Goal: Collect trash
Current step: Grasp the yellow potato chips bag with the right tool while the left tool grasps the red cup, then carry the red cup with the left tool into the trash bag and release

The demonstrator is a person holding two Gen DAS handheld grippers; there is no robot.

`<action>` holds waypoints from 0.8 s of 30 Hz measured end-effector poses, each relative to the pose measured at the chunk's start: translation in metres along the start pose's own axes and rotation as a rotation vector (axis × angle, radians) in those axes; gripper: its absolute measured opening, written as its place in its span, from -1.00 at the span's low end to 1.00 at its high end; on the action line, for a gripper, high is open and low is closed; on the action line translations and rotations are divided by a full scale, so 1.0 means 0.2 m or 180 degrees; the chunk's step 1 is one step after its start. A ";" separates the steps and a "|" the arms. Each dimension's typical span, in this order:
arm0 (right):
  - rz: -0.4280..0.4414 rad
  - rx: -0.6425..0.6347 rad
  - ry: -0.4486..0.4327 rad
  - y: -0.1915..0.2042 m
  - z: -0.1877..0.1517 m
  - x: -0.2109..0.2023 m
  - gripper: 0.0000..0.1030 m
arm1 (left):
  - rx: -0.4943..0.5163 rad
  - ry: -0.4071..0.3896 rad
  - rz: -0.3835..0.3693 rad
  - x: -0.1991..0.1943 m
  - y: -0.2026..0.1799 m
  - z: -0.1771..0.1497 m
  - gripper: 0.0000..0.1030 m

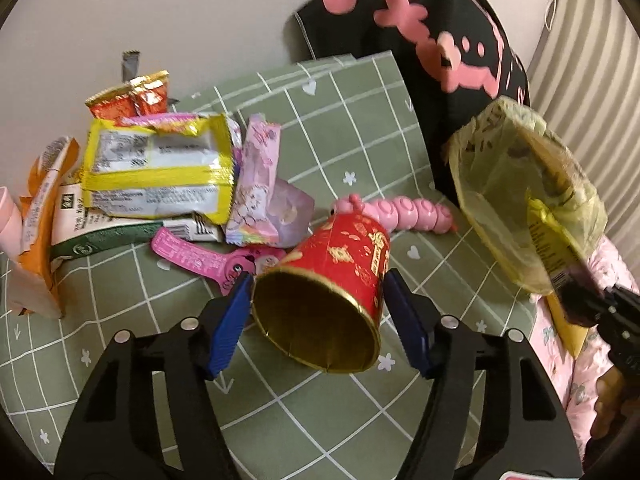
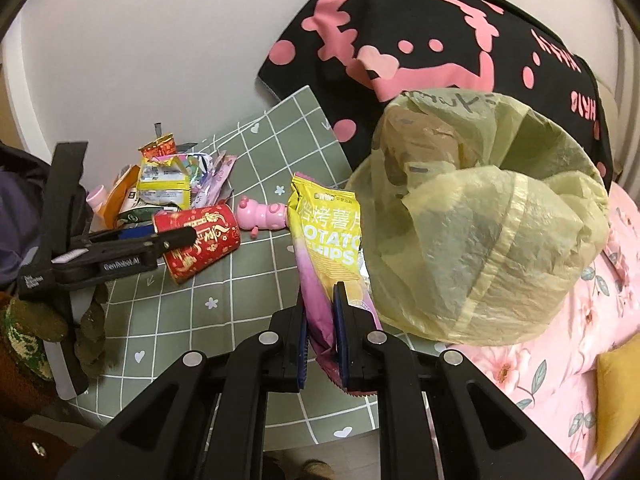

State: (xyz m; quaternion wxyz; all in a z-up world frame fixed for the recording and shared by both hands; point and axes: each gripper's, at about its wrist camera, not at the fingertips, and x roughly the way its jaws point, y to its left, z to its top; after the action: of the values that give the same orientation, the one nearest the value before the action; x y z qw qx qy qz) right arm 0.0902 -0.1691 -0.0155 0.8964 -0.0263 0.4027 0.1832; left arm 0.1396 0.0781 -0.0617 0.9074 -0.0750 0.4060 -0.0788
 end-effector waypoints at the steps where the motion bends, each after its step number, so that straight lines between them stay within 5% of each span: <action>1: 0.0003 -0.0011 0.0004 0.01 0.00 0.01 -0.76 | -0.0033 -0.0035 -0.0001 -0.02 0.01 0.01 0.20; 12: 0.0178 -0.0065 0.0006 0.12 0.15 0.09 -0.76 | -0.0102 -0.0439 0.0103 -0.21 0.08 0.22 0.18; 24: 0.0106 -0.0082 -0.0099 0.16 0.53 0.11 -0.76 | -0.0036 -0.0753 0.0045 -0.24 0.11 0.59 0.18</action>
State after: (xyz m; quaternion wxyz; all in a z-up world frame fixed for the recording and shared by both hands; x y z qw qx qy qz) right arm 0.1669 -0.1115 0.0428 0.8990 -0.0282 0.3867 0.2036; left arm 0.1974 0.1182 0.0469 0.9491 -0.0860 0.2970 -0.0608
